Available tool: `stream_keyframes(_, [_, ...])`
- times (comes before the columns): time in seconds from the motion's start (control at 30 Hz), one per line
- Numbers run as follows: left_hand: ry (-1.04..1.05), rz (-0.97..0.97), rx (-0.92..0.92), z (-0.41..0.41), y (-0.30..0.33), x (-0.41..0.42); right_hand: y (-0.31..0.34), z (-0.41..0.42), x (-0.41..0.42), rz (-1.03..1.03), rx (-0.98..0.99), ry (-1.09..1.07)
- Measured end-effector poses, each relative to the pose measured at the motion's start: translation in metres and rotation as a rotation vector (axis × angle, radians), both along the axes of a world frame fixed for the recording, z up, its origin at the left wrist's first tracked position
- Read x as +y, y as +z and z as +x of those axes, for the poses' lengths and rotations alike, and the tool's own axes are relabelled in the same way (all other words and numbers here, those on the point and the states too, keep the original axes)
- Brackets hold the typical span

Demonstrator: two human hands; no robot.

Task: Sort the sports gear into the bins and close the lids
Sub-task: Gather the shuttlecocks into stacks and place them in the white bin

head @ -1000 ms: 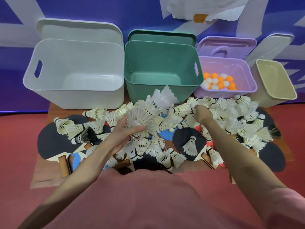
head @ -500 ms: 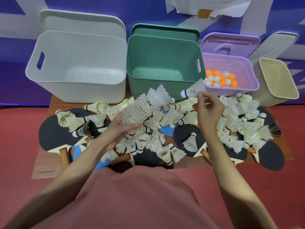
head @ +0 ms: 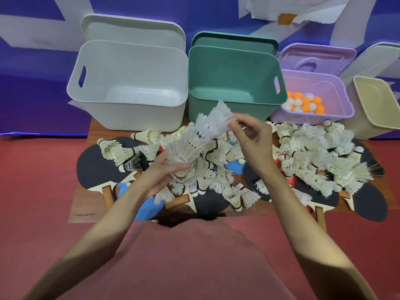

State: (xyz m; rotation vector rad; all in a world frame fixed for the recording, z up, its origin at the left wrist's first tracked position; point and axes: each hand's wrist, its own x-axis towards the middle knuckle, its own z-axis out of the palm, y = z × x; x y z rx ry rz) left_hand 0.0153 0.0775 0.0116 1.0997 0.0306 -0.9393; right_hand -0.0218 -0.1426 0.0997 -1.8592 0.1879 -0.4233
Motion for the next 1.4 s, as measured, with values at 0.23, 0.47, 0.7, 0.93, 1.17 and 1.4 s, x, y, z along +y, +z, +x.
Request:
stream_keyframes(0.23, [0.079, -0.027, 0.094, -0.002, -0.004, 0.032, 0.009, 0.005, 0.028, -0.015, -0.107, 0.037])
stream_keyframes(0.47, [0.100, -0.072, 0.027, -0.003, 0.006, 0.059, 0.001, 0.003, 0.047, -0.016, -0.102, 0.000])
stream_keyframes(0.7, [0.057, -0.082, 0.014, 0.006, 0.000, 0.092, -0.072, -0.003, 0.060, -0.501, 0.290, 0.123])
stream_keyframes(0.93, [0.012, -0.077, -0.020, 0.016, -0.011, 0.115, -0.133, -0.004, 0.070, -1.064, 0.687, 0.512])
stream_keyframes(1.17, [0.008, -0.098, -0.039, 0.029, -0.012, 0.124, -0.120, 0.008, 0.055, -0.920, 0.693, 0.334])
stream_keyframes(1.4, [-0.008, -0.080, -0.069, 0.042, -0.003, 0.116, -0.061, 0.030, 0.039, -0.580, 0.219, -0.144])
